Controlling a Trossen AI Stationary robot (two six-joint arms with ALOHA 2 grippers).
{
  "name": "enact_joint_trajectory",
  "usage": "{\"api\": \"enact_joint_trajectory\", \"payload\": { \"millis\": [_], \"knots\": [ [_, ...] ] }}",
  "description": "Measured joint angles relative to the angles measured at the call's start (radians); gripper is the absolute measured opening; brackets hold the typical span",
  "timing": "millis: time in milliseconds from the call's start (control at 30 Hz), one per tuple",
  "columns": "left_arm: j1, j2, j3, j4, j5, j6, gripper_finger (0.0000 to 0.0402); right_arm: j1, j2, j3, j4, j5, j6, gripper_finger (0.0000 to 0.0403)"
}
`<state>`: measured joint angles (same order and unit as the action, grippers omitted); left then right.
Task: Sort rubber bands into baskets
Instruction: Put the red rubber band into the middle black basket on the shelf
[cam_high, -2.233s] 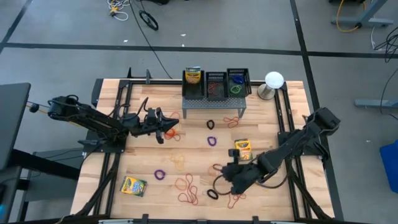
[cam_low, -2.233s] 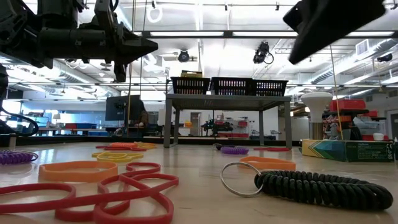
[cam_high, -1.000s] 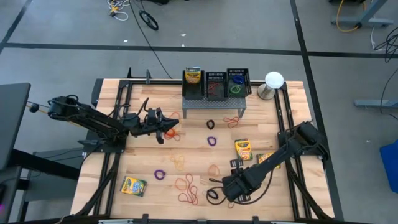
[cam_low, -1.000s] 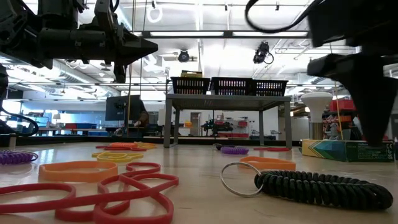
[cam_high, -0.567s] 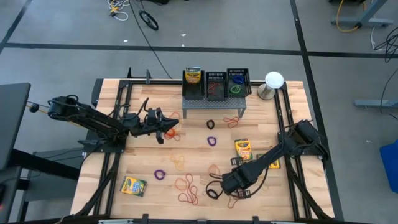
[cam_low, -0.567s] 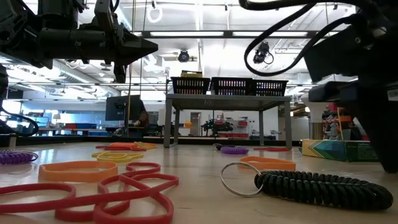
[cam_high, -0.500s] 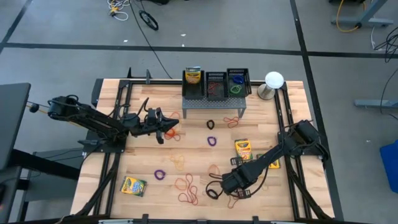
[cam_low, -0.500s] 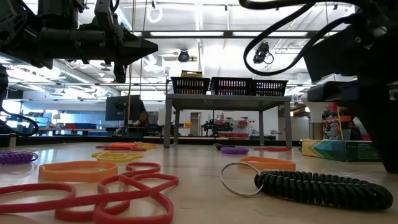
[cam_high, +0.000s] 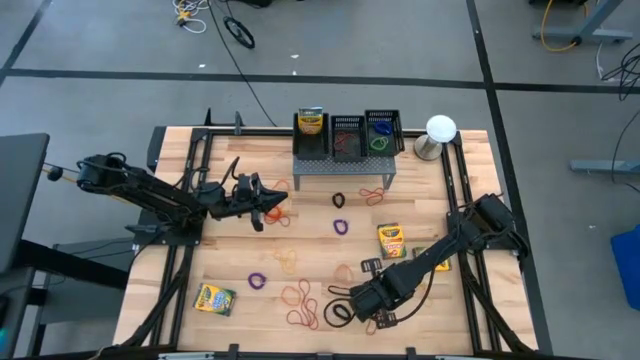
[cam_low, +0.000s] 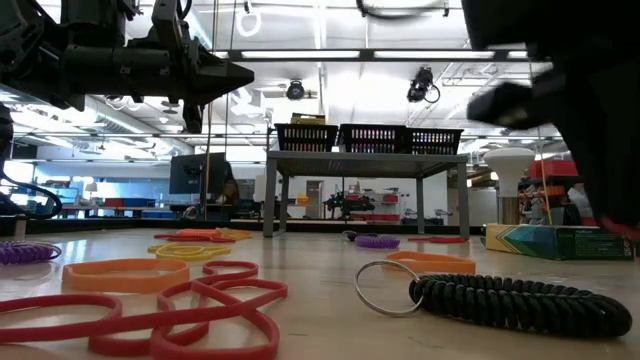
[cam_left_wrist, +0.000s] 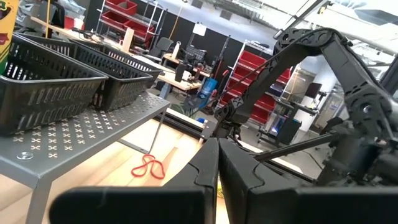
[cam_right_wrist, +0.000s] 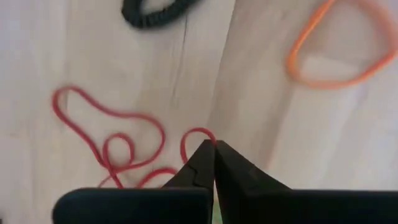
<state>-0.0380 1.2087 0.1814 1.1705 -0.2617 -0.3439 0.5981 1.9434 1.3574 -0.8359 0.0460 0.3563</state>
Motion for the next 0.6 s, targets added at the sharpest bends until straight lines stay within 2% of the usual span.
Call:
{"api": "enact_joint_trajectory", "payload": {
  "millis": [300, 600],
  "knots": [
    [0.0, 0.0, 0.0, 0.0, 0.0, 0.0, 0.0018, 0.015, 0.001, 0.146, -0.186, 0.189, 0.005, 0.0004],
    [0.0, 0.0, 0.0, 0.001, 0.0, 0.0, 0.0018, -0.009, -0.082, 0.201, -0.248, 0.281, 0.02, 0.0003]
  ]
}}
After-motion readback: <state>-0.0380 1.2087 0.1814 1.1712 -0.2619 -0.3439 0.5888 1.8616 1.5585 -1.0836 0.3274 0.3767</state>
